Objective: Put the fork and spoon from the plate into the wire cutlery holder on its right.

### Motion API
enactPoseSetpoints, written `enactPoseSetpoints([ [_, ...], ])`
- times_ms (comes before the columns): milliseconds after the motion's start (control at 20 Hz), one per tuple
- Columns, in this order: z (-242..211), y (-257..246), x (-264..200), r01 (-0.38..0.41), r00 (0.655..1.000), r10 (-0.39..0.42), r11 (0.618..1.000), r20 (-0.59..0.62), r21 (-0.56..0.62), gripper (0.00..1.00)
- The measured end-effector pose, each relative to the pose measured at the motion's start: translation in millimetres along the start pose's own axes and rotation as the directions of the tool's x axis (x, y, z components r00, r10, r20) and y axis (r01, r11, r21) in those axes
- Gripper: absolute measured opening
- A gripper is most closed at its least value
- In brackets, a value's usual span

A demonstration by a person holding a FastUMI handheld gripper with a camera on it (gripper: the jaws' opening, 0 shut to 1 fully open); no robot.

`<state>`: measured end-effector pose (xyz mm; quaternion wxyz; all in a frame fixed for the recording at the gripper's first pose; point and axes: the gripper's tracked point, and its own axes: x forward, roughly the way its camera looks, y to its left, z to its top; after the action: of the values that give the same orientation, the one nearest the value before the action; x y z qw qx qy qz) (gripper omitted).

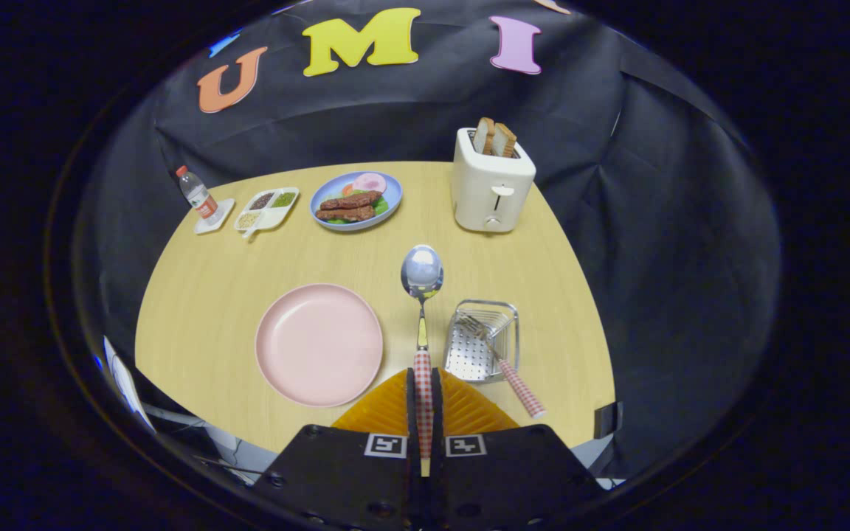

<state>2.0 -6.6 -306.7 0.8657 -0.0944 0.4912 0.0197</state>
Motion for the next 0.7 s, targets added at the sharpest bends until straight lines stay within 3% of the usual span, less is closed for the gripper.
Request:
enactPoseSetpoints([
  [400,7.0,-56.5,-28.6,-0.016,0.992,0.01,0.999,-0.127,-0.051,0.04],
  [700,-16.5,-62.1,-21.2,-0.032,0.945,0.023,0.999,-0.326,-0.023,0.04],
])
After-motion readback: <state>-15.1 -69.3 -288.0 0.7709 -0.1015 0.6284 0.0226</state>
